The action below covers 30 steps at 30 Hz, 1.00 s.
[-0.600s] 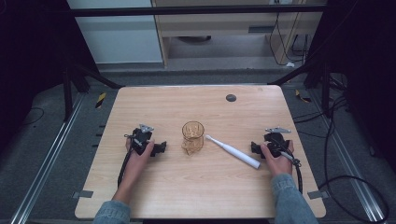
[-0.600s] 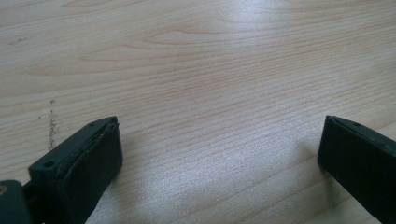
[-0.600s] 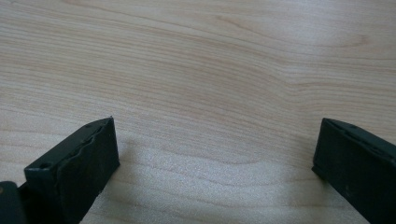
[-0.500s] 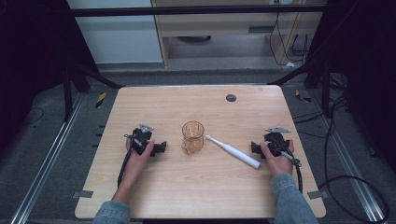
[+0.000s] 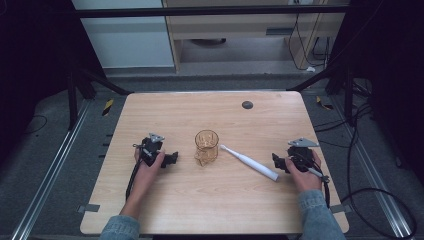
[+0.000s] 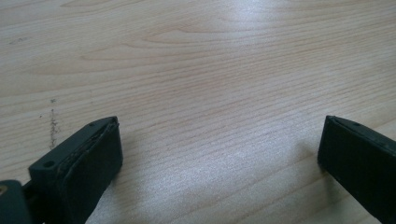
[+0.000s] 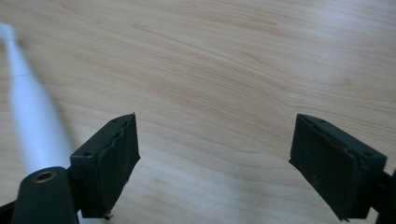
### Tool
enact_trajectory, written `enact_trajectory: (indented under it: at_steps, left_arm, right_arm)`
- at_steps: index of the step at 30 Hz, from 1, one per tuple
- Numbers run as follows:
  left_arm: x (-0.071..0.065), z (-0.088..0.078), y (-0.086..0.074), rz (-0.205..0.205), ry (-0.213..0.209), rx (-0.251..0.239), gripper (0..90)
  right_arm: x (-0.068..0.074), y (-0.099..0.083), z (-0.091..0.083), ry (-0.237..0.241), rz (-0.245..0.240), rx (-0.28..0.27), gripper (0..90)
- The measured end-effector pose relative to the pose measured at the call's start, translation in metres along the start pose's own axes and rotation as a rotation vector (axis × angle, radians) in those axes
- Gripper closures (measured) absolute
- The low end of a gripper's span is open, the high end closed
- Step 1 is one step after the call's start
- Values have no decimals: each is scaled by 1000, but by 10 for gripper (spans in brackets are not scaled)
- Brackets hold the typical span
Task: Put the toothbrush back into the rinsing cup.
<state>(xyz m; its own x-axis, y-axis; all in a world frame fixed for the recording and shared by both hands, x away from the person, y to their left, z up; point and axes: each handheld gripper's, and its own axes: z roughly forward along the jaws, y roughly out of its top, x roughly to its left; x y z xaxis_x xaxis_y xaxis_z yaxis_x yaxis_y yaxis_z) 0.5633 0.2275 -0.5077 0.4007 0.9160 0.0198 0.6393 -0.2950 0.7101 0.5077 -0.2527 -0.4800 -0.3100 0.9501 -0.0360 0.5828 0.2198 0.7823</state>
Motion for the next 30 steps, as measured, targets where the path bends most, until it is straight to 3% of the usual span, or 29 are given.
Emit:
enact_trajectory:
  at_steps: [3,6,9,12,15,22,30]
  left_arm:
    - [0,0,0,2,0,1,0]
    - [0,0,0,1,1,1,0]
    - [0,0,0,-2,1,-1,0]
    - [0,0,0,-2,1,-1,0]
    - [1,0,0,0,-1,2,0]
    - [1,1,1,2,-4,0,0]
    - [2,1,1,2,-3,0,0]
  right_arm:
    - [13,1,-15,46,-53,18,163]
    - [21,2,-26,56,-126,73,159]
    - [24,6,-33,91,-151,111,144]
    - [26,14,-35,128,-190,160,192]
    - [32,23,-32,129,-267,208,245]
    - [38,38,-23,176,-302,280,296]
    - [56,50,-5,245,-383,343,385]
